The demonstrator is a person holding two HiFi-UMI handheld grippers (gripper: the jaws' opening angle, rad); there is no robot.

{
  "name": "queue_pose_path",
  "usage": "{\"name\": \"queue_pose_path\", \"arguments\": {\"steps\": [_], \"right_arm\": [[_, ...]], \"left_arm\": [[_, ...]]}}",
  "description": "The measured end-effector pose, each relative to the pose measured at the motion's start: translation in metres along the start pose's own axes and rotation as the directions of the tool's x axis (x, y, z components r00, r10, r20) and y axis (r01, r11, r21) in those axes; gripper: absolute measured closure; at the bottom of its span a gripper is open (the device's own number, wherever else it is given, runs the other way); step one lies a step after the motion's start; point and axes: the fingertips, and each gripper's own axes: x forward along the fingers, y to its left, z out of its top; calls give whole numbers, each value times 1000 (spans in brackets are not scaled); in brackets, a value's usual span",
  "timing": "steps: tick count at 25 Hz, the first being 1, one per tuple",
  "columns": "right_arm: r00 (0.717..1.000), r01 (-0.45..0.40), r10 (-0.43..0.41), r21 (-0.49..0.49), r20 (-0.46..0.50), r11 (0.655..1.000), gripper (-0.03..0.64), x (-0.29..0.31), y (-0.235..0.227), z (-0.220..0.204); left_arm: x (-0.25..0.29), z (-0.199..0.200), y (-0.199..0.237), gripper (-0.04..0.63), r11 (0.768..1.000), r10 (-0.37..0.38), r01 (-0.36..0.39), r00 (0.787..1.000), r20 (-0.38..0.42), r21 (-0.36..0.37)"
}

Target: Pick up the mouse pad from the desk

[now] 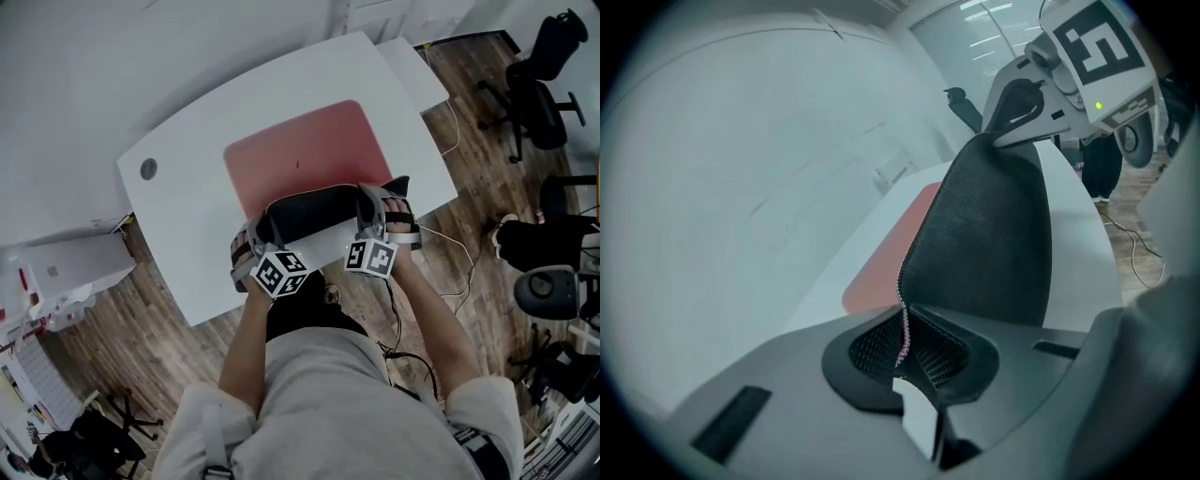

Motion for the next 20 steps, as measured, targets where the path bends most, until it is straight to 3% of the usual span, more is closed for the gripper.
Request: {"name": "queue_pose_path", "arguments": {"steps": [5, 20], "right_arm": [[1000, -6, 6, 29, -5, 1000, 561, 7, -11, 9], [1000, 22, -20, 115, -15, 993, 563, 26, -50, 38]], "left_arm": [[1, 13, 22, 568, 998, -5, 4, 1000, -6, -55], [13, 44, 63, 568, 993, -23, 32, 997, 79, -115]]}}
